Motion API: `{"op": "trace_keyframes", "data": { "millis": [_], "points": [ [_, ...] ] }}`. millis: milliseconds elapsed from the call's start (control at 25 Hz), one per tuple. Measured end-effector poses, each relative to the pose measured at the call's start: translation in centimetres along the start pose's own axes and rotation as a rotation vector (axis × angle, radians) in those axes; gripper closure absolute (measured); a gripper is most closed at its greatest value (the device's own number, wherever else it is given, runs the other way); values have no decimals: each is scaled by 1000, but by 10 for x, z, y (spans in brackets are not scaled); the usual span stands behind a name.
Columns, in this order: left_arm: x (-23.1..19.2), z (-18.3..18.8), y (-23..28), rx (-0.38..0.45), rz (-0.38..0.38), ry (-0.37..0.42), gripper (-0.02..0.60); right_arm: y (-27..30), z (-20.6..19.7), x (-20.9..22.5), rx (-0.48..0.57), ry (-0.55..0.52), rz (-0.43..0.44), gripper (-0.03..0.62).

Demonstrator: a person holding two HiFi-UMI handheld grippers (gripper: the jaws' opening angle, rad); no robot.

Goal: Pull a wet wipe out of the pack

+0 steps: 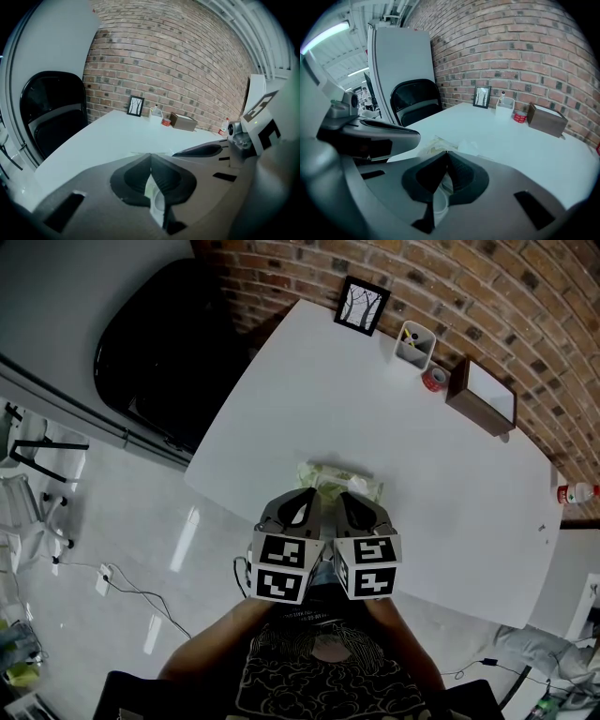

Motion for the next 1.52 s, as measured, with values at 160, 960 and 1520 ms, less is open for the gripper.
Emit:
{"op": "trace_keyframes", "data": {
  "millis": [160,960,1520],
  "points": [
    [1,1,-4,7,-3,3,569,-5,8,0,42,5,-11,576],
    [12,11,-27,58,-26,36,569,-43,36,-3,180,-27,-71,576],
    [14,11,-52,88,-36,44,569,-72,57,-25,283,-54,-82,576]
  ]
}}
Point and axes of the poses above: the fingertips, and each gripper's own axes: y forward along the fingers, x to its right, z out of its top, the point moved 3 cm from there along -y, backward along the fingers, and after that the axes turned 13 degrees about x, right-handed, at the moved point
